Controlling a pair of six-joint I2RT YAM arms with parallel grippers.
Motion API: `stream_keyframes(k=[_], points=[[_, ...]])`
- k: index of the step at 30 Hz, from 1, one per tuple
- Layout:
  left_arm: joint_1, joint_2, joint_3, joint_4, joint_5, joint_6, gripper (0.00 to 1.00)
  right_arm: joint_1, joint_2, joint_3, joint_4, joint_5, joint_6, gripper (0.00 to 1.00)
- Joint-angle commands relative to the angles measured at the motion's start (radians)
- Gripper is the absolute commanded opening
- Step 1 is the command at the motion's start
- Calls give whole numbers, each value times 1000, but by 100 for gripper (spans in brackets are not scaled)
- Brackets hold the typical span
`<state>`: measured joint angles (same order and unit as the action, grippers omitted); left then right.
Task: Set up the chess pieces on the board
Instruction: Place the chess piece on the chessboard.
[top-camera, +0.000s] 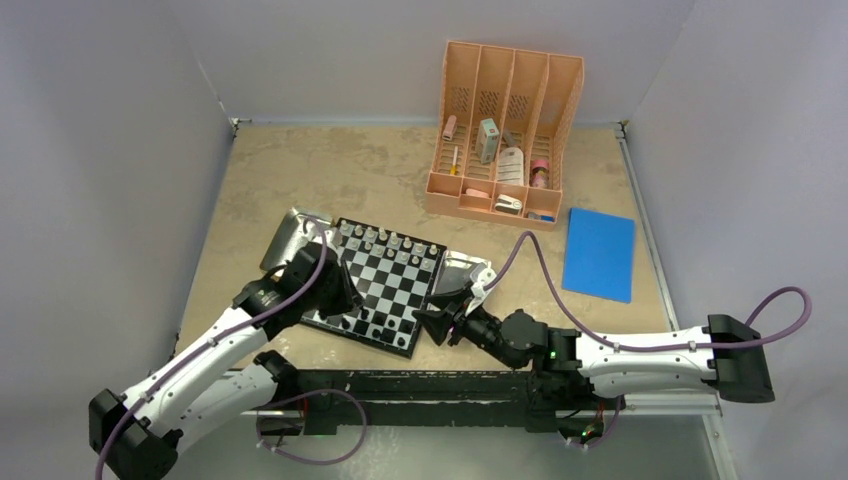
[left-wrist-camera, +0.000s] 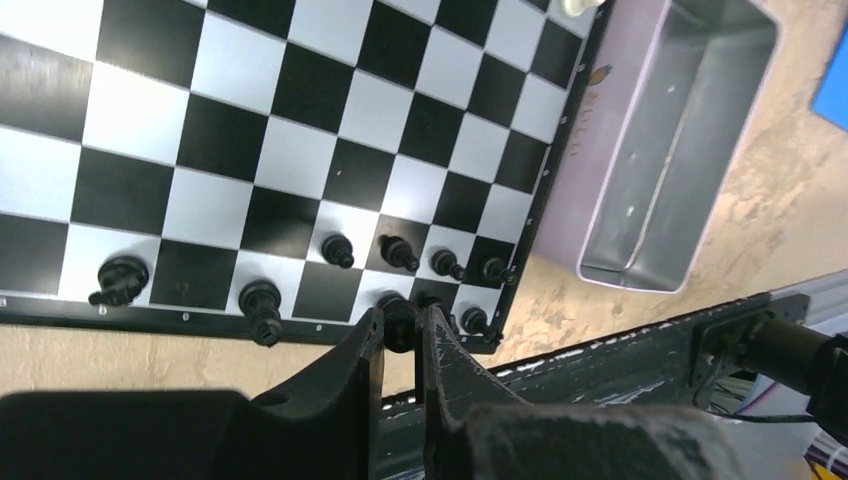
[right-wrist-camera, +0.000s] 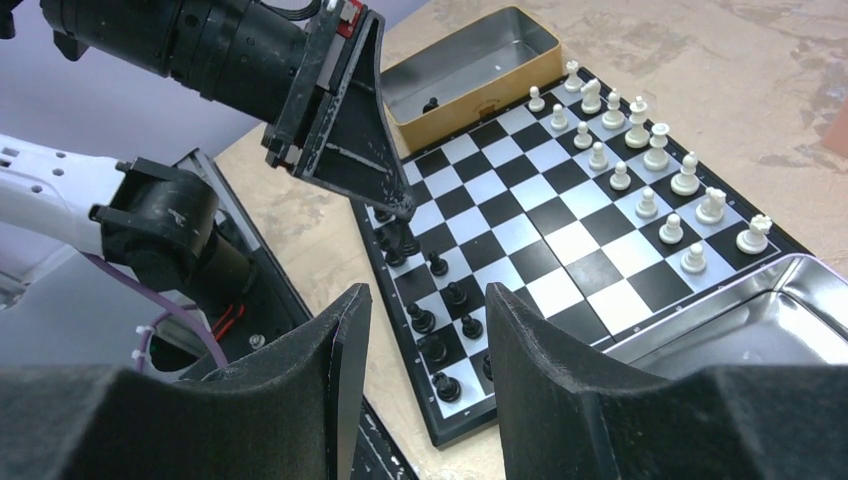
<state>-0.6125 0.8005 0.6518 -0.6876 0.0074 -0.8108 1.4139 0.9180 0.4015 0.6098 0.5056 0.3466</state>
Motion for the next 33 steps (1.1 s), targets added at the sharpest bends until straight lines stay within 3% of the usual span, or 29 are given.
stream_keyframes(k=[1,7,15,22,33], points=[[-91,35,32,-83,-148,-147,0,2,-2,13,-1,8,-14,49],[-204,3,-22,-100,-289,-272,0,2,-22,13,-18,-2,-30,49],[-265,74,-38,-119,-357,-340,0,2,-31,20,-39,-9,-45,49],[-296,84,-37,-70,-424,-305,0,2,-24,19,-32,-5,-48,50],[-300,95,-86,14,-408,-272,0,3,-45,7,-38,3,-43,50]])
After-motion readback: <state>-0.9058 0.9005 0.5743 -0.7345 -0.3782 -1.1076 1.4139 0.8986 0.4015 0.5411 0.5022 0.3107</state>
